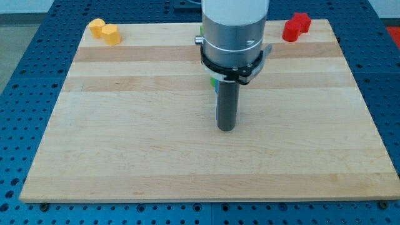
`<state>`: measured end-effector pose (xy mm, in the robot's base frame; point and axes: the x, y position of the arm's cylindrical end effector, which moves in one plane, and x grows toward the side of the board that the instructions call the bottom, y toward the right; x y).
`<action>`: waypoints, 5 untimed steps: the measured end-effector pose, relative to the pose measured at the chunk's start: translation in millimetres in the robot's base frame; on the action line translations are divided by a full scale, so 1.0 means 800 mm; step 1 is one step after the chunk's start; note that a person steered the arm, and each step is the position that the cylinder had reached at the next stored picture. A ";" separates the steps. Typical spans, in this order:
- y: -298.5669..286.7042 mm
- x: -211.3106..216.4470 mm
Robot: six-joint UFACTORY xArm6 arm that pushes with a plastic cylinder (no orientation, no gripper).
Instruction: Place the arm parallel to the left of blue triangle
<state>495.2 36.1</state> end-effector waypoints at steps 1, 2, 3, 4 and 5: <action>0.019 0.000; 0.013 -0.001; -0.003 -0.009; -0.007 -0.012; -0.012 -0.012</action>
<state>485.9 26.6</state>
